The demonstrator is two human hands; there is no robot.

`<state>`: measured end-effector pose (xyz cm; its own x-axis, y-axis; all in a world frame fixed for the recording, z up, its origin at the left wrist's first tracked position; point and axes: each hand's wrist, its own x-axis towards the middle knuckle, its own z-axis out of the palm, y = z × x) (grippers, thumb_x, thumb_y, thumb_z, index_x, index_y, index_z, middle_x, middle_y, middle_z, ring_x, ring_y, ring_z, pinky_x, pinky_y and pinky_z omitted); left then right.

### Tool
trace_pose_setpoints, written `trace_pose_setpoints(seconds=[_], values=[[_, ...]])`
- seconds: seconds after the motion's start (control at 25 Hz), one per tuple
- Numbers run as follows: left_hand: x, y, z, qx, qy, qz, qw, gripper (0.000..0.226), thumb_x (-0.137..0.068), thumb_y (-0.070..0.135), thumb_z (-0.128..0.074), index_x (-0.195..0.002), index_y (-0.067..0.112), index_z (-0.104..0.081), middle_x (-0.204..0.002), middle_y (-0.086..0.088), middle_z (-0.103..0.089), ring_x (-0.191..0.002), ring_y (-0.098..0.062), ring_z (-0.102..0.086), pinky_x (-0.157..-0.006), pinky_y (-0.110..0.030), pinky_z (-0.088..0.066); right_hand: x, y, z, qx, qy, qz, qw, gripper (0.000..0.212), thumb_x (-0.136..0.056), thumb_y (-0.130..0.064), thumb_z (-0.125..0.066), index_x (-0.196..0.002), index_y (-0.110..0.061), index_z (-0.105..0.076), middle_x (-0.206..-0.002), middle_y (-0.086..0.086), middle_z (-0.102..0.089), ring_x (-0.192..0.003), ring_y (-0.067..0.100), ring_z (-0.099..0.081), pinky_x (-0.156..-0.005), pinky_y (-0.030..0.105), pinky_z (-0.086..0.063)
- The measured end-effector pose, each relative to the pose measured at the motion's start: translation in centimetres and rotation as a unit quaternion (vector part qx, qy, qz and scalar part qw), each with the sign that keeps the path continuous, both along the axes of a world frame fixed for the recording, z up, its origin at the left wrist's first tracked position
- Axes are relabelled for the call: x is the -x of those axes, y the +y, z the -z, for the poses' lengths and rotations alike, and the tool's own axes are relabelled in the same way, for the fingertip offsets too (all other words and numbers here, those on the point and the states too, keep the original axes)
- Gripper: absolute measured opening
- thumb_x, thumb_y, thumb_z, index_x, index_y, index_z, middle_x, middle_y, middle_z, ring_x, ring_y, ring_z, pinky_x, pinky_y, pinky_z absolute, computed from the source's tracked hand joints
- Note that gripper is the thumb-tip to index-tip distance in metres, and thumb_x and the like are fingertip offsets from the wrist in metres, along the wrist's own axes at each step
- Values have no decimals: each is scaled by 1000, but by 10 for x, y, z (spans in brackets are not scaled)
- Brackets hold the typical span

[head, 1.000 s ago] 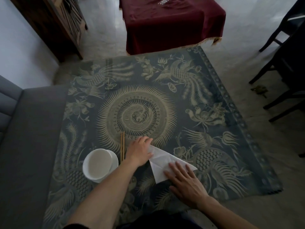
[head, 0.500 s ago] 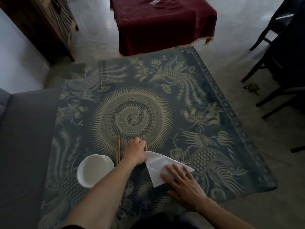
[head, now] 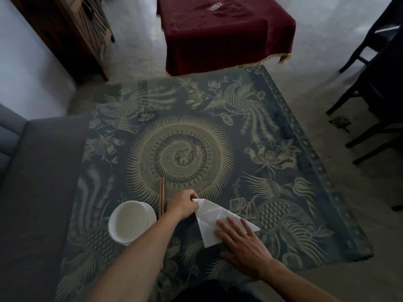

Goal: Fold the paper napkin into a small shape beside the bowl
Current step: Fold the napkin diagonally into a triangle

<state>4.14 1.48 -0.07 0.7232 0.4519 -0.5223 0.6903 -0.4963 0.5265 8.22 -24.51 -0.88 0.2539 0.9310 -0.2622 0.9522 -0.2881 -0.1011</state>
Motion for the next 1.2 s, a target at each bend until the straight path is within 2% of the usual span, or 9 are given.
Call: trace_pose_setpoints(seconds=[0.12,0.24,0.32,0.4,0.56,0.72,0.84,1.0,1.2], values=[[0,3,-8,16,-47,-16,999,8,-77,17,-71,-85,19,-69,-80,3,-67,-76,-15,-61,-65,-29,-48,1,8,-2,8,-4,14,1000,61,-87,-61,-50,-140,-29,-49,-151,3,-41,-136,28,-39,-111,54,-9],[-1,6,-19,25,-82,-29,996,6,-79,14,-71,-84,16,-68,-77,4,-64,-72,-13,-58,-57,-21,-42,4,21,-7,9,4,18,1000,59,-85,-62,-52,-135,-31,-54,-146,2,-49,-129,28,-50,-105,56,-36],[-3,6,-25,22,-104,-36,994,6,-79,12,-71,-85,12,-68,-80,-1,-66,-76,-16,-60,-61,-24,-42,6,32,-12,23,13,36,999,60,-81,-64,-57,-131,-32,-59,-141,1,-54,-123,27,-56,-97,53,-45],[-6,5,-30,16,-116,-40,992,7,-80,13,-72,-83,13,-67,-82,-2,-66,-78,-17,-60,-63,-26,-42,7,46,-13,36,35,53,997,62,-83,-61,-56,-137,-30,-53,-146,4,-49,-127,29,-52,-100,54,-43],[-8,-1,-38,-1,-126,-37,991,19,-83,19,-71,-76,30,-57,-75,13,-61,-74,-9,-57,-65,-22,-39,7,65,-1,27,66,62,996,66,-97,-54,-33,-154,-26,-13,-163,6,-7,-146,31,-13,-115,53,-13],[-7,-10,-41,-27,-146,-28,988,15,-86,22,-69,-81,31,-59,-74,18,-61,-73,-5,-58,-57,-8,-36,-1,46,2,-41,40,45,997,60,-94,-52,-40,-145,-20,-41,-152,7,-40,-138,28,-38,-108,50,-35],[-5,-22,-40,-46,-180,-21,982,3,-89,25,-68,-87,26,-65,-81,14,-65,-75,-4,-60,-64,-11,-45,-11,11,16,-91,51,59,993,52,-92,-42,-48,-138,-18,-49,-144,6,-51,-131,25,-46,-106,45,-39],[-1,-42,-37,-66,-222,-1,973,2,-87,23,-70,-88,22,-69,-85,6,-66,-75,-10,-61,-69,-33,-54,-20,-24,30,-124,39,59,990,47,-89,-36,-54,-131,-16,-57,-136,4,-57,-121,26,-54,-97,41,-41],[3,-66,-28,-115,-237,40,964,5,-84,28,-73,-82,23,-70,-82,9,-65,-70,-7,-58,-60,-27,-48,-13,-30,31,-155,19,90,984,50,-89,-37,-54,-134,-16,-55,-143,4,-51,-127,26,-47,-100,42,-35]])
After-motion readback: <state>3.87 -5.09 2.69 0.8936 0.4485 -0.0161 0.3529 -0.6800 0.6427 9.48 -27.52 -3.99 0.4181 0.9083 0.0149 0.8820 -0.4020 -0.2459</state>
